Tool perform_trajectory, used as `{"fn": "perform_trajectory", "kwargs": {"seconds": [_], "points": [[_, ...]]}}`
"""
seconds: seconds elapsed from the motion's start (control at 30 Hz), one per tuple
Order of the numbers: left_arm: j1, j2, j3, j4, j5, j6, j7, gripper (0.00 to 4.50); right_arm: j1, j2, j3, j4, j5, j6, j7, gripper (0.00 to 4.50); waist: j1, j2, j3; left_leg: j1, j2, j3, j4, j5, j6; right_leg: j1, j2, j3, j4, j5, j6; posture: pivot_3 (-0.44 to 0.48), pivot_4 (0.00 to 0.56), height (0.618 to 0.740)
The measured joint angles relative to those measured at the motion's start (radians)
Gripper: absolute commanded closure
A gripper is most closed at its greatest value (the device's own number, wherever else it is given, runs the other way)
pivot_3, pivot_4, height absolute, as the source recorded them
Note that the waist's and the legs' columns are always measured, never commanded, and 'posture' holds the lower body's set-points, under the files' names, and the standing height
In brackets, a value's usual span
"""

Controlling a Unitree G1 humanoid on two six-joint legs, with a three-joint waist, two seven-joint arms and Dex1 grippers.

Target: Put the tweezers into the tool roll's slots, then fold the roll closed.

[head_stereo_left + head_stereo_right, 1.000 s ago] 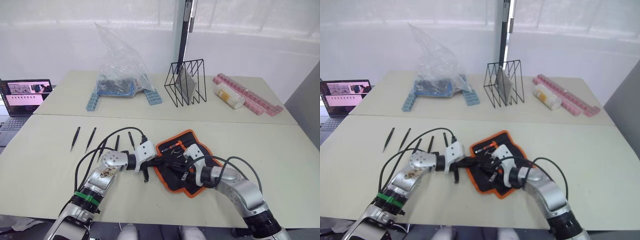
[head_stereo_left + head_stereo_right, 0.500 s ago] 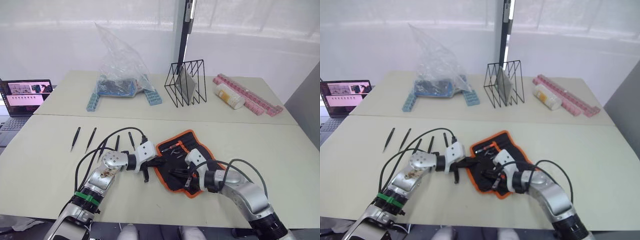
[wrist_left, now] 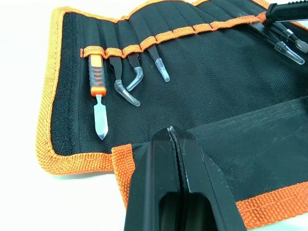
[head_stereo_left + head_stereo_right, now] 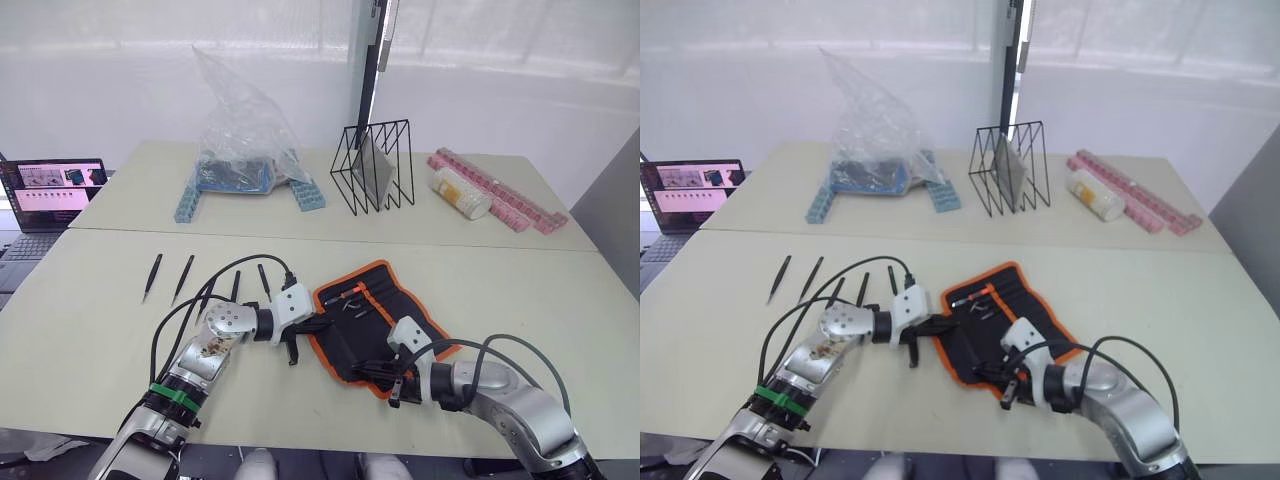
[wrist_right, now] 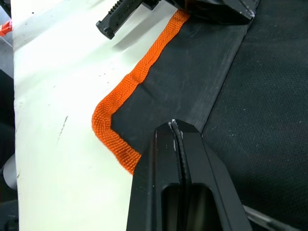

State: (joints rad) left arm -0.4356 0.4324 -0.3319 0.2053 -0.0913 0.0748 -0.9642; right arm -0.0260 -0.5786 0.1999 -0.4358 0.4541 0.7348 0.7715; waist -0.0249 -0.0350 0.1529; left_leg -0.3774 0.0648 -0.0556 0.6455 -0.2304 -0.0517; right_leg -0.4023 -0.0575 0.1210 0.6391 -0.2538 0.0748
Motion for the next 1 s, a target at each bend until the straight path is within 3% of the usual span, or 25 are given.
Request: {"fn": "perform_trajectory", "kwargs": {"seconds": [0.23, 0.43, 0.6, 0.73, 0.8, 1.0], "points": [[-0.013, 0.0, 0.0, -0.018, 0.007, 0.024, 0.0, 4.48, -0.019, 0.04, -0.046, 0.023, 0.036, -0.036, 0.015, 4.5, 0.001, 0.0, 0.0, -0.002, -0.001, 0.0, 0.0, 0.0, 0.0, -0.002, 0.0, 0.001, 0.0, 0.0, 0.0, 0.0, 0.15, 0.718], [-0.019, 0.005, 0.068, -0.113, -0.073, 0.212, 0.0, 4.48, -0.129, 0.034, -0.208, 0.04, 0.148, -0.046, 0.053, 4.5, -0.005, 0.0, 0.004, -0.008, 0.0, -0.002, -0.001, 0.0, 0.0, -0.006, 0.001, 0.0, 0.0, -0.001, 0.0, 0.0, 0.15, 0.718], [-0.012, 0.048, 0.188, -0.278, -0.213, 0.342, -0.013, 4.48, -0.167, 0.0, -0.289, 0.114, 0.161, -0.064, 0.053, 4.5, -0.009, 0.001, 0.004, -0.015, 0.0, -0.002, -0.002, 0.0, 0.001, -0.014, 0.001, 0.001, 0.001, 0.0, -0.003, 0.0, 0.15, 0.718], [0.159, 0.189, 0.389, -0.388, -0.311, 0.391, -0.029, 4.48, -0.136, -0.045, -0.377, 0.236, 0.105, -0.194, 0.066, 4.5, -0.027, 0.002, 0.005, -0.015, 0.0, -0.001, -0.004, -0.001, 0.002, -0.018, 0.002, 0.002, 0.003, 0.0, -0.006, 0.0, 0.15, 0.718], [0.264, 0.248, 0.495, -0.392, -0.343, 0.407, -0.03, 4.24, -0.111, -0.064, -0.43, 0.304, 0.076, -0.271, 0.076, 3.93, -0.031, 0.003, 0.008, -0.014, 0.0, -0.001, -0.004, -0.001, 0.002, -0.018, 0.002, 0.002, 0.004, -0.002, -0.005, 0.0, 0.15, 0.718], [0.517, 0.327, 0.756, -0.364, -0.338, 0.332, -0.016, 2.32, -0.055, -0.086, -0.515, 0.456, 0.028, -0.447, 0.117, 1.94, -0.021, 0.004, 0.012, -0.014, 0.0, 0.0, -0.004, -0.001, 0.002, -0.018, 0.001, 0.002, 0.003, -0.003, -0.002, 0.0, 0.15, 0.718]]}}
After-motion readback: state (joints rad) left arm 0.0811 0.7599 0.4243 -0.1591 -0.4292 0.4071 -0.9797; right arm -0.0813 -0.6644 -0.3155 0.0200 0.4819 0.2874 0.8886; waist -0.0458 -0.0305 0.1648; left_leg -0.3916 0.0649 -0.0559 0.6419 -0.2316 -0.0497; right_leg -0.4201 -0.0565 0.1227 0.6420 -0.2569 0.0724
